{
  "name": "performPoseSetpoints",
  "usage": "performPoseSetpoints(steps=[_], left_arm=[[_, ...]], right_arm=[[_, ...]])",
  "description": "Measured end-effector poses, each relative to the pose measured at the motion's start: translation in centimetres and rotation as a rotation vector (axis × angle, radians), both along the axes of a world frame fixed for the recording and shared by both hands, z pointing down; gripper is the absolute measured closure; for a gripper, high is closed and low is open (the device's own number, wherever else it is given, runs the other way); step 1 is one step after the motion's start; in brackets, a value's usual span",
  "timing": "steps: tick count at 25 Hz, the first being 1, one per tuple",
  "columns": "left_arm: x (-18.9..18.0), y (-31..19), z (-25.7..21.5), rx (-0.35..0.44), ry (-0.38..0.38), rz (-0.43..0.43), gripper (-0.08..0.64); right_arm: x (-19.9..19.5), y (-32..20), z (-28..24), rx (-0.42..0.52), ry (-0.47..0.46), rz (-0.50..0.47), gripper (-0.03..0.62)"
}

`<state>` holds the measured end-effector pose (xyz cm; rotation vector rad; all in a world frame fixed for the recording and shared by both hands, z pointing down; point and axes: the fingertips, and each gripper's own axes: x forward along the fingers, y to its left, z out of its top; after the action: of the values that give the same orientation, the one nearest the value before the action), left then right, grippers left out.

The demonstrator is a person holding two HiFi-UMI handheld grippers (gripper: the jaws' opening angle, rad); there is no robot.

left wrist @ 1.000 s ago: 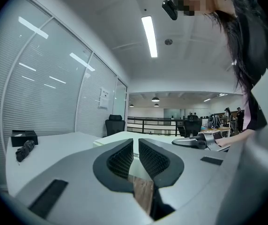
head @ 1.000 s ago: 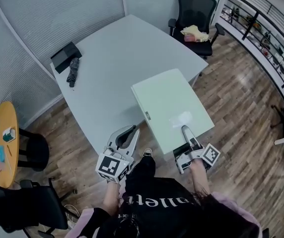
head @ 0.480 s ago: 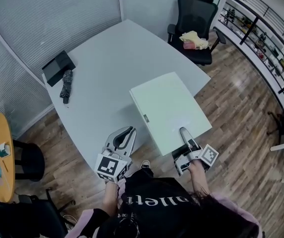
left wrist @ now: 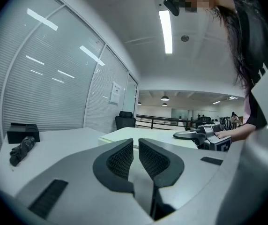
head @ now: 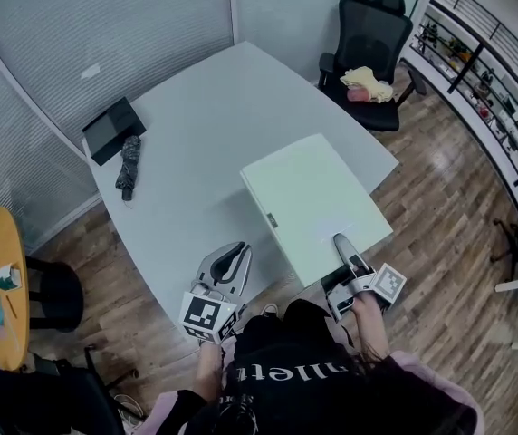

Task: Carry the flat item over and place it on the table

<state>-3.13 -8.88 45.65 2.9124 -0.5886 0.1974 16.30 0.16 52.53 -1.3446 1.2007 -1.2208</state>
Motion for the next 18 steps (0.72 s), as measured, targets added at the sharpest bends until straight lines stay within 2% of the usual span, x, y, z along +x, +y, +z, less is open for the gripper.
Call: performPoseSetpoints(steps=[6, 12, 18], left_arm=[[-0.2, -1.8, 1.2, -0.027, -0.032, -0.079, 0.508], [-0.2, -5.4, 2.0, -0.047, -0.052, -0.257, 0.508], [0.5, -7.9, 2.0, -0.066, -0.069, -0.385, 0.508]], right_arm=[[1.1, -4.3, 1.0, -0.018, -0.023, -0.082, 0.310], [3.2, -10.6, 3.3, -0.059, -0.032, -0.227, 0.310], [4.4, -17.0, 4.3, -0.077, -0.040, -0.357, 0.310]])
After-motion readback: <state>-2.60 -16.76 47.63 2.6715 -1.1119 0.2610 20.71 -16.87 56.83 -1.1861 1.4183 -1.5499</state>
